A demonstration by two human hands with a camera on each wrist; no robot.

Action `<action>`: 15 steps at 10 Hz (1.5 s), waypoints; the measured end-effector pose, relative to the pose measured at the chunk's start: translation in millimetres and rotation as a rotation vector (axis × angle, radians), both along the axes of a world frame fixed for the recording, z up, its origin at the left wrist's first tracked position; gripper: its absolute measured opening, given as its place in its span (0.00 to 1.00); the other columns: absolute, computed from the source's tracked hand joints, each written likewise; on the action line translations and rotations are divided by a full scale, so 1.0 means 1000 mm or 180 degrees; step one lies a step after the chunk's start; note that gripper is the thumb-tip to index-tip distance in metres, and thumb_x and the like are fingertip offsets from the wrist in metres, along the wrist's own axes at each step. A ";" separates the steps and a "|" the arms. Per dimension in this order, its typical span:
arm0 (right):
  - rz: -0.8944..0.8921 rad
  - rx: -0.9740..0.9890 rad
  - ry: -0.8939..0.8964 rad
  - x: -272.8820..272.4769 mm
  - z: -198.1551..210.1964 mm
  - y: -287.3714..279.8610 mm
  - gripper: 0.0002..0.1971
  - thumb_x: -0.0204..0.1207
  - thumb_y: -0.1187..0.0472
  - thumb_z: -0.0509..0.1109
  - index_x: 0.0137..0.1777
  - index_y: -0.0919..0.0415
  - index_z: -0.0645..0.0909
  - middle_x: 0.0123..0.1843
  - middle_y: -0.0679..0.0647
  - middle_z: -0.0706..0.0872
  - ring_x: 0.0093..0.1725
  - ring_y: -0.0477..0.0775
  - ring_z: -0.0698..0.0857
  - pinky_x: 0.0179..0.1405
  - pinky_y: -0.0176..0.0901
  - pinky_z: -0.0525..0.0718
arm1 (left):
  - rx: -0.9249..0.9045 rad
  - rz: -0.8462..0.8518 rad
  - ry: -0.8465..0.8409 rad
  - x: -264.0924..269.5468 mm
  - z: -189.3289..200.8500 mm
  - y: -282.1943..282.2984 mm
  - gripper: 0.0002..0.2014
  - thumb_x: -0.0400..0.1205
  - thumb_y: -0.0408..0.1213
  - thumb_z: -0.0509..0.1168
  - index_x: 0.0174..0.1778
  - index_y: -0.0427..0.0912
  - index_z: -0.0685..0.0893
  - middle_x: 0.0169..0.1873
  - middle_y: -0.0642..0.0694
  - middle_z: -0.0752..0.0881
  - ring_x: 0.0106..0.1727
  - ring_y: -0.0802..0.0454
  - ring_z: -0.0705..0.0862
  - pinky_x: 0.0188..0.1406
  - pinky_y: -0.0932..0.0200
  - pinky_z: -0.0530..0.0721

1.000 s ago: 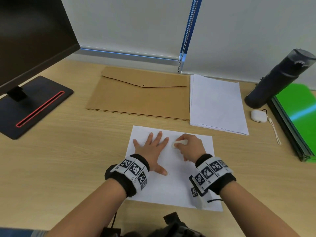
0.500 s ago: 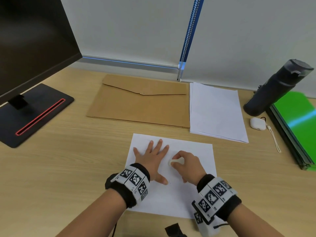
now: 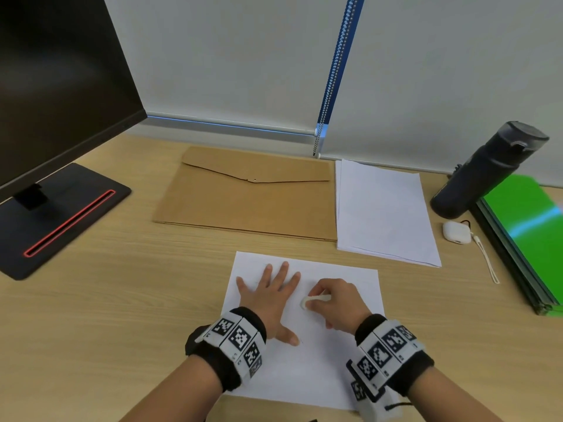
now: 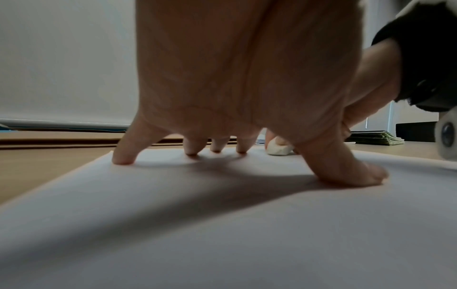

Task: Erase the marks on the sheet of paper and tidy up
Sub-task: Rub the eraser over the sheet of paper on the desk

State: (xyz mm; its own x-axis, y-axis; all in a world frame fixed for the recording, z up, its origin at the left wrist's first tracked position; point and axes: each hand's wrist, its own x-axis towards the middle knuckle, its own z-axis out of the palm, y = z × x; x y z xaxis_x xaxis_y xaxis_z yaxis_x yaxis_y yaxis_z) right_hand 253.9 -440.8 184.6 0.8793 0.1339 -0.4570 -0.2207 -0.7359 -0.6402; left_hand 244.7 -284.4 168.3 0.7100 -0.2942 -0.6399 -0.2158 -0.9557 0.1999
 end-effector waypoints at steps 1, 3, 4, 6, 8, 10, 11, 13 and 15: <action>-0.0261 0.0080 -0.0179 0.005 0.000 0.003 0.06 0.76 0.61 0.70 0.52 0.59 0.82 0.52 0.53 0.77 0.25 0.47 0.78 0.13 0.27 0.72 | 0.0008 0.0002 -0.0009 0.000 0.001 -0.001 0.58 0.72 0.62 0.69 0.80 0.56 0.29 0.79 0.52 0.24 0.81 0.44 0.28 0.71 0.19 0.44; 0.0190 0.0037 -0.0101 -0.009 -0.005 0.004 0.09 0.77 0.61 0.68 0.55 0.61 0.83 0.51 0.54 0.81 0.17 0.42 0.78 0.17 0.31 0.77 | -0.0035 0.0030 -0.0034 0.000 -0.001 -0.001 0.58 0.72 0.62 0.70 0.80 0.56 0.29 0.79 0.52 0.25 0.81 0.44 0.28 0.71 0.19 0.43; -0.0103 0.0024 -0.0223 0.003 -0.003 0.002 0.10 0.76 0.60 0.70 0.55 0.61 0.84 0.57 0.55 0.82 0.30 0.44 0.85 0.28 0.37 0.84 | -0.0042 0.0033 -0.0030 0.000 -0.001 -0.001 0.58 0.72 0.62 0.70 0.80 0.56 0.29 0.79 0.52 0.25 0.81 0.44 0.28 0.71 0.19 0.43; 0.0122 -0.0077 -0.0191 -0.013 -0.012 0.006 0.10 0.77 0.59 0.68 0.56 0.59 0.83 0.51 0.50 0.80 0.34 0.48 0.82 0.21 0.26 0.76 | -0.0053 0.0018 -0.0014 0.000 -0.002 0.000 0.58 0.72 0.62 0.70 0.80 0.56 0.29 0.79 0.52 0.24 0.81 0.44 0.28 0.70 0.19 0.42; -0.0265 -0.0097 -0.0371 0.006 -0.006 0.001 0.11 0.76 0.59 0.70 0.57 0.60 0.84 0.62 0.57 0.83 0.54 0.59 0.85 0.51 0.48 0.85 | -0.0035 0.0014 -0.0034 0.000 0.000 -0.001 0.58 0.72 0.62 0.70 0.80 0.56 0.29 0.79 0.52 0.25 0.81 0.44 0.28 0.71 0.19 0.42; -0.0006 0.0001 -0.0210 -0.019 -0.011 0.004 0.06 0.76 0.58 0.69 0.52 0.54 0.83 0.51 0.49 0.80 0.49 0.50 0.81 0.48 0.45 0.84 | -0.0066 0.0021 -0.0021 0.000 -0.002 0.000 0.58 0.72 0.62 0.70 0.80 0.56 0.29 0.79 0.52 0.24 0.81 0.44 0.28 0.70 0.19 0.42; -0.0241 -0.0006 -0.0339 -0.003 -0.009 0.000 0.09 0.75 0.59 0.70 0.54 0.58 0.85 0.55 0.53 0.84 0.50 0.57 0.84 0.43 0.43 0.83 | -0.0032 0.0009 -0.0025 0.000 -0.001 -0.001 0.58 0.72 0.62 0.70 0.80 0.55 0.29 0.79 0.52 0.24 0.81 0.44 0.28 0.70 0.19 0.42; 0.0135 -0.0115 -0.0254 -0.017 -0.013 0.003 0.11 0.77 0.59 0.68 0.58 0.60 0.83 0.50 0.49 0.79 0.45 0.55 0.83 0.40 0.38 0.82 | -0.0031 -0.0004 -0.0004 -0.001 -0.001 -0.001 0.58 0.72 0.62 0.70 0.80 0.56 0.29 0.79 0.52 0.24 0.81 0.44 0.28 0.70 0.19 0.41; -0.0292 -0.0254 -0.0421 0.011 -0.006 0.005 0.11 0.76 0.59 0.69 0.57 0.60 0.84 0.59 0.58 0.85 0.53 0.62 0.86 0.52 0.52 0.86 | -0.0038 0.0019 0.0003 -0.001 0.000 -0.001 0.58 0.72 0.62 0.70 0.80 0.56 0.29 0.79 0.53 0.25 0.81 0.45 0.28 0.70 0.19 0.41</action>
